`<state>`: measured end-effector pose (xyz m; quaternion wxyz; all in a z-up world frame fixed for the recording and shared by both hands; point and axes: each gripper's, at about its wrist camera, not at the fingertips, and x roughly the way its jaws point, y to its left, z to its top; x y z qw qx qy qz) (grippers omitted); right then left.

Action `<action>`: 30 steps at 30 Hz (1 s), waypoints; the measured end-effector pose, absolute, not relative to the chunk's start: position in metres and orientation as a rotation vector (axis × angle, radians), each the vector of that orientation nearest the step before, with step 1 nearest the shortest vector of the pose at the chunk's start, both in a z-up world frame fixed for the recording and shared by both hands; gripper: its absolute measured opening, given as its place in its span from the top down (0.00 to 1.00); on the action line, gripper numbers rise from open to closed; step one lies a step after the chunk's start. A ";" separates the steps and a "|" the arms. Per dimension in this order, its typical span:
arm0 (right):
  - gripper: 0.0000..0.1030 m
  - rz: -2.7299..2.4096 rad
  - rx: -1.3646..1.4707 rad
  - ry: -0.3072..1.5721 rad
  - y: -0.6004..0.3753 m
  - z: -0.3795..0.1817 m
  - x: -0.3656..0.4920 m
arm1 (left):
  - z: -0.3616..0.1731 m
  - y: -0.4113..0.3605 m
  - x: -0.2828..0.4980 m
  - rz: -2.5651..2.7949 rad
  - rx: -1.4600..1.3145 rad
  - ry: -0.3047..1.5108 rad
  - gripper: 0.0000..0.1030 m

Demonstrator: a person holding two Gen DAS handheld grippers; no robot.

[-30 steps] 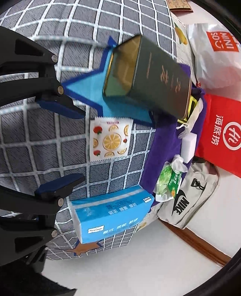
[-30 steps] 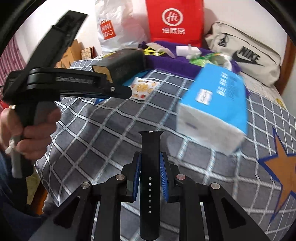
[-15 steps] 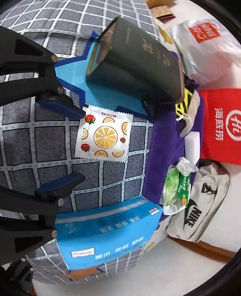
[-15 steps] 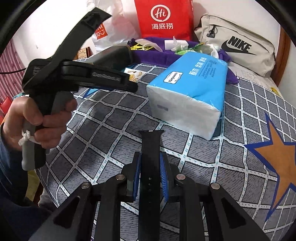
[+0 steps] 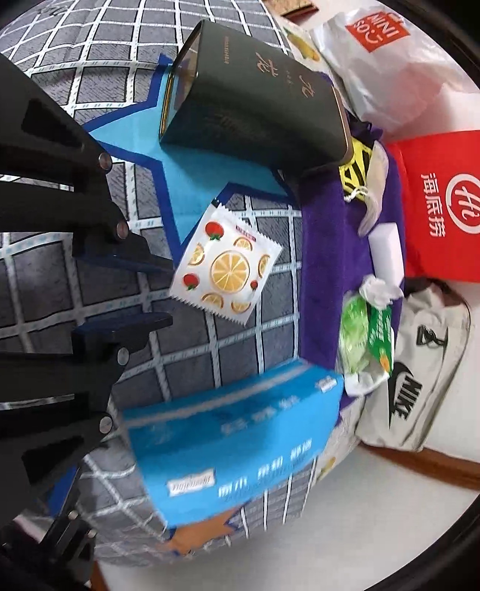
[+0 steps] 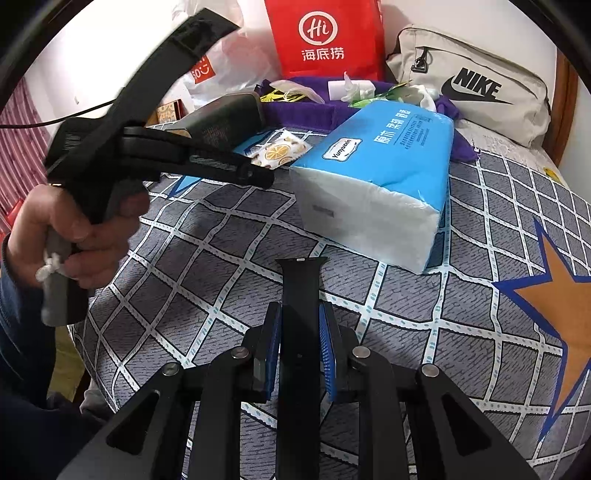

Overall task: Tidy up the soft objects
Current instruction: 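Grasp the lemon-print sachet with the left gripper while the right gripper holds the watch strap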

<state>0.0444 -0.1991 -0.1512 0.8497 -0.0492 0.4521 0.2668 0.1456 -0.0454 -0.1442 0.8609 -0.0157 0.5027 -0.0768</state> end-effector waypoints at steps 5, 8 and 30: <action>0.80 0.561 -0.105 0.954 -0.199 -0.151 0.045 | -0.128 -0.042 0.149 -0.201 -0.041 0.986 0.56; 0.80 0.562 -0.109 0.955 -0.198 -0.151 0.043 | -0.125 -0.043 0.157 -0.188 0.006 0.952 0.36; 0.80 0.566 -0.123 0.948 -0.195 -0.153 0.047 | -0.152 -0.065 0.180 -0.217 0.216 1.022 0.60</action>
